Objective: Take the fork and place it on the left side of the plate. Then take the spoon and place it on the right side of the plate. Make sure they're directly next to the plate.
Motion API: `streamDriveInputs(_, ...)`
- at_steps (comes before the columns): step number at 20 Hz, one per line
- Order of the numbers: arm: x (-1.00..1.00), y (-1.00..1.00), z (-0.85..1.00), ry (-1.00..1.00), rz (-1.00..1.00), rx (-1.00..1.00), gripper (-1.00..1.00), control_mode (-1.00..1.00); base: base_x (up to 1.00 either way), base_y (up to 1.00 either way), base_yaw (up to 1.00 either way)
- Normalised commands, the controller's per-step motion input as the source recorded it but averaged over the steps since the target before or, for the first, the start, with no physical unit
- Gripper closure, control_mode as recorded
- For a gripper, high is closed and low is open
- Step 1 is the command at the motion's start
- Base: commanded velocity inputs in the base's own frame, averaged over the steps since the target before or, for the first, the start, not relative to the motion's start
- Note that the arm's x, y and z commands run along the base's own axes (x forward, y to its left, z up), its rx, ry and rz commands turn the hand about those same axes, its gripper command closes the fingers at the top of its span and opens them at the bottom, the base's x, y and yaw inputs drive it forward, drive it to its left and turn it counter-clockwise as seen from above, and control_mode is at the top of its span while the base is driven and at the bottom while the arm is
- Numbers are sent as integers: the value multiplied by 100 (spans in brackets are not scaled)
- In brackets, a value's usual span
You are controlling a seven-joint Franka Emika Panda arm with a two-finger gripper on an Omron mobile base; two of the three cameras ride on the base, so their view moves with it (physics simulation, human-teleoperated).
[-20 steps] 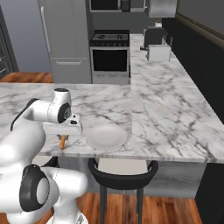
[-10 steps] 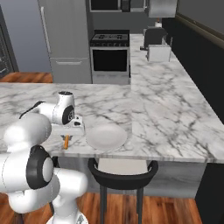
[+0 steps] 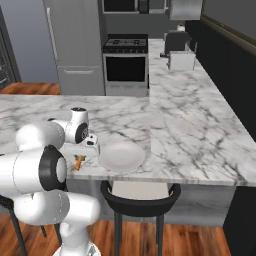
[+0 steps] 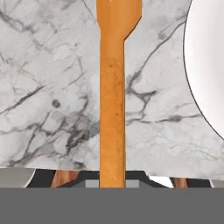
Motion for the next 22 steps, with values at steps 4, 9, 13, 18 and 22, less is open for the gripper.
streamDriveInputs(4, 31, 0, -21, 2, -13, -3, 100, -100, 0, 0, 0)
streamDriveInputs(9, 21, 1, -22, 0, -5, -3, 100, -100, 0, 0, 0)
streamDriveInputs(13, 5, 0, -18, 0, 0, -1, 100, -100, 0, 0, 0)
streamDriveInputs(18, 9, 5, -14, 0, 0, -1, 100, -100, 0, 0, 0)
streamDriveInputs(22, 5, 3, -14, 0, 0, 0, 100, -100, 0, 0, 0)
